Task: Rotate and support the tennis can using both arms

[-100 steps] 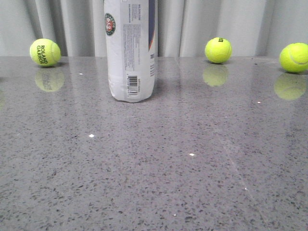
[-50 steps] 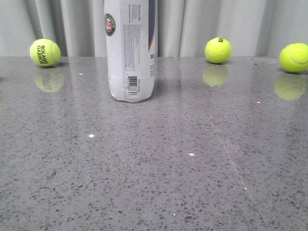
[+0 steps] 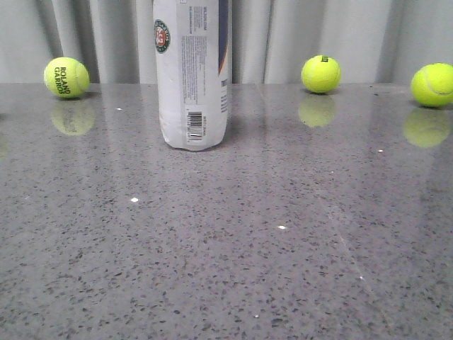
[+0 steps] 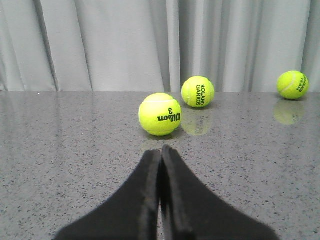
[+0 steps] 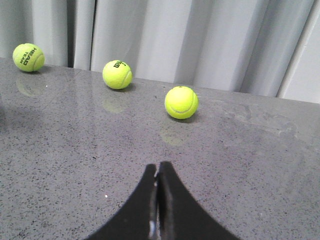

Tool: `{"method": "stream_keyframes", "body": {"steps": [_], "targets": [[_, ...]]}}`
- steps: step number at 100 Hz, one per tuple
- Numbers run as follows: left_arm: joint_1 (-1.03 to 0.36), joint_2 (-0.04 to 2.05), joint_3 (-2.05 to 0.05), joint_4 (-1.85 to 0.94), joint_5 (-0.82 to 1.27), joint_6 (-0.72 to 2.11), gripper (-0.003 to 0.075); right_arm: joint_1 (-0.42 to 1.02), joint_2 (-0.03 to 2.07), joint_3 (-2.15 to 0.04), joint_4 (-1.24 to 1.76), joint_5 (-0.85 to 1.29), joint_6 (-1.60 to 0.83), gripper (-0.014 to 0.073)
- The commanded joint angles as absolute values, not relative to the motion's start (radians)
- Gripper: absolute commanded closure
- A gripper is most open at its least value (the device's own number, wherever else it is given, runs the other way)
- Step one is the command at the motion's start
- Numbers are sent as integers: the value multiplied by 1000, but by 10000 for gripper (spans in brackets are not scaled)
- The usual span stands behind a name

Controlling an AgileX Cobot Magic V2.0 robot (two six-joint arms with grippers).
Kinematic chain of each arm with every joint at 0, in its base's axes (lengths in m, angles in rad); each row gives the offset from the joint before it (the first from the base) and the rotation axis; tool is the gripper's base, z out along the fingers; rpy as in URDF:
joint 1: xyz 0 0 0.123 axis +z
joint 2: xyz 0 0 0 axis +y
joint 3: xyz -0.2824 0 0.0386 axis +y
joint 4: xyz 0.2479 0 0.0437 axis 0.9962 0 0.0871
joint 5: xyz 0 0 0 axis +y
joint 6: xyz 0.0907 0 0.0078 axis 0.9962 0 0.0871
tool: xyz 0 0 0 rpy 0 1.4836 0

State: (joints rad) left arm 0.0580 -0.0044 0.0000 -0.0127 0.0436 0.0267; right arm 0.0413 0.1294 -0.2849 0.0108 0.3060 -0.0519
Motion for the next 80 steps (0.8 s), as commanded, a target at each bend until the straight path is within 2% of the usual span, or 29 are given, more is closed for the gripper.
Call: {"method": "stream_keyframes", "body": {"steps": [1, 27, 47, 63, 80], "targets": [[60, -38, 45, -21, -35, 18, 740, 38, 143, -311, 0, 222, -58, 662], [60, -38, 45, -21, -35, 18, 740, 38, 143, -265, -9, 195, -58, 662], [60, -38, 45, -21, -35, 18, 740, 38, 124, -139, -8, 38, -47, 662], [60, -38, 45, -21, -35, 18, 740, 38, 21, -23, -8, -78, -45, 662], [60, -38, 45, -21, -35, 18, 740, 38, -39, 9, -7, -22, -29, 662]]}}
